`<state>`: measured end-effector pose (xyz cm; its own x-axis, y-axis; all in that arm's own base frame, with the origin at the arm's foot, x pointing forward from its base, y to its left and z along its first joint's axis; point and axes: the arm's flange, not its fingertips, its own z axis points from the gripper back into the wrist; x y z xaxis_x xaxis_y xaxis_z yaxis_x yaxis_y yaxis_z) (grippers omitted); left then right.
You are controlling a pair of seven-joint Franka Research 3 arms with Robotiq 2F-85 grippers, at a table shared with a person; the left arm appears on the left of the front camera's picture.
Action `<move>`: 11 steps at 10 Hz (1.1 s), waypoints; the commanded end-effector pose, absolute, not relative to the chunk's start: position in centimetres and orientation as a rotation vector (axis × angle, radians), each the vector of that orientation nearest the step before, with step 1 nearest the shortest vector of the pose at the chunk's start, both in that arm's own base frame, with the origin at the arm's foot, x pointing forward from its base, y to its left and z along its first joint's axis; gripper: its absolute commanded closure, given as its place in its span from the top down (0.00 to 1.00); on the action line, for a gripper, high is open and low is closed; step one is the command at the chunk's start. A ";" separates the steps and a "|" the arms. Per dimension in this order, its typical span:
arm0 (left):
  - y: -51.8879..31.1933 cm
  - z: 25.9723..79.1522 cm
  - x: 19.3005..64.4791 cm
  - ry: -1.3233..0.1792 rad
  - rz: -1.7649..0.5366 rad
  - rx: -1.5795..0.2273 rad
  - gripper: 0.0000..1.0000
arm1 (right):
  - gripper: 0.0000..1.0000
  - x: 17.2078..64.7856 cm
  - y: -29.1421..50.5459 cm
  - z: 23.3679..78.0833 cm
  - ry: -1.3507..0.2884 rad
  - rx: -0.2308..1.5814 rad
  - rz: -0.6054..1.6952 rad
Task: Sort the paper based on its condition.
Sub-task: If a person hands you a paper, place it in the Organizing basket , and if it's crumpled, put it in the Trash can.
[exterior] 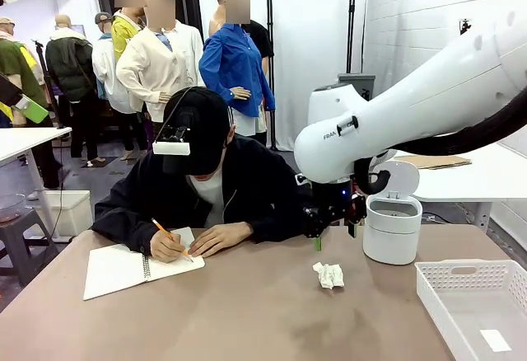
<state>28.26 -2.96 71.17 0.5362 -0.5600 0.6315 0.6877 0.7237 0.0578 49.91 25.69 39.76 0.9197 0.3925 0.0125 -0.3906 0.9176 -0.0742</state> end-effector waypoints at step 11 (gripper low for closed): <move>-2.9 71.2 28.3 -0.673 -0.744 -0.201 1.00 | 1.00 52.1 26.1 30.2 0.072 0.019 0.326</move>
<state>28.27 -2.96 71.17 0.5362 -0.5600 0.6315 0.6877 0.7237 0.0578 52.12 26.34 30.64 0.9388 0.3330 -0.0883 -0.3313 0.9429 0.0340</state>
